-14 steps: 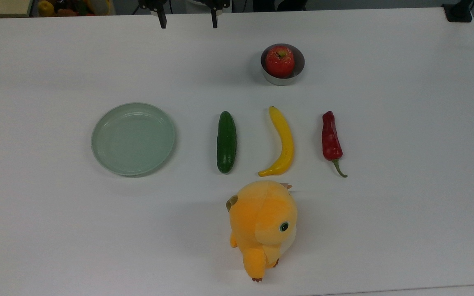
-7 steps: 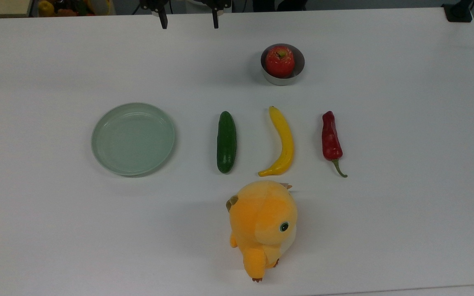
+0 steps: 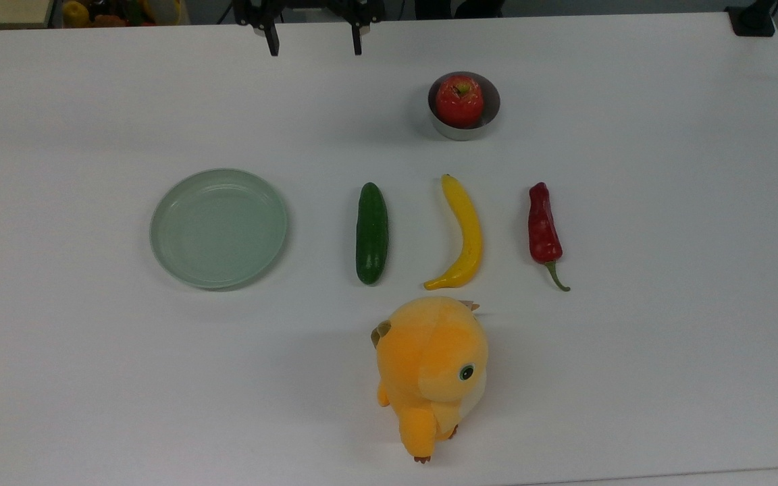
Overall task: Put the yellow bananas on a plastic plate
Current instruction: 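Move the open gripper down over the yellow banana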
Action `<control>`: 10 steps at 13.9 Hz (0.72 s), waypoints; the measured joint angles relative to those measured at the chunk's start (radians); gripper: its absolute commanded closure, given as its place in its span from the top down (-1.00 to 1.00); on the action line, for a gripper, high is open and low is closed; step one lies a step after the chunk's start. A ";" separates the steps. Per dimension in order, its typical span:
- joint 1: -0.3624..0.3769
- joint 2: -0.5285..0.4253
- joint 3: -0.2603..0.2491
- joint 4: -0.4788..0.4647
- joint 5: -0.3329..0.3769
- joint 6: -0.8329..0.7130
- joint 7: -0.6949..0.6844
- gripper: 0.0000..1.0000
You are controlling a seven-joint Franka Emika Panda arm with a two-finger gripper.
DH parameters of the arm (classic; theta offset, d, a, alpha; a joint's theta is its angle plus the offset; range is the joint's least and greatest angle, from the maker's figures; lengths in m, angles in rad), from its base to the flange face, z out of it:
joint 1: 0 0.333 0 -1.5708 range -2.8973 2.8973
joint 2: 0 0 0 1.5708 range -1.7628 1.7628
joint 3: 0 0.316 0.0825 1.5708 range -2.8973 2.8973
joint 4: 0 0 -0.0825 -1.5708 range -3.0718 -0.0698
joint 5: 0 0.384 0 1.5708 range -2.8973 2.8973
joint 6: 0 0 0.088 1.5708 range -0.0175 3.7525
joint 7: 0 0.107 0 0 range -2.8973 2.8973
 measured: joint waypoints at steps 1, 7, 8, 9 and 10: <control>0.001 0.015 0.002 0.000 0.000 0.005 0.000 1.00; 0.086 0.143 0.016 -0.008 0.000 0.083 -0.003 1.00; 0.113 0.164 0.017 -0.024 0.000 0.114 0.010 1.00; 0.139 0.188 0.017 -0.039 0.000 0.145 0.046 1.00; 0.153 0.206 0.017 -0.044 -0.001 0.168 0.066 1.00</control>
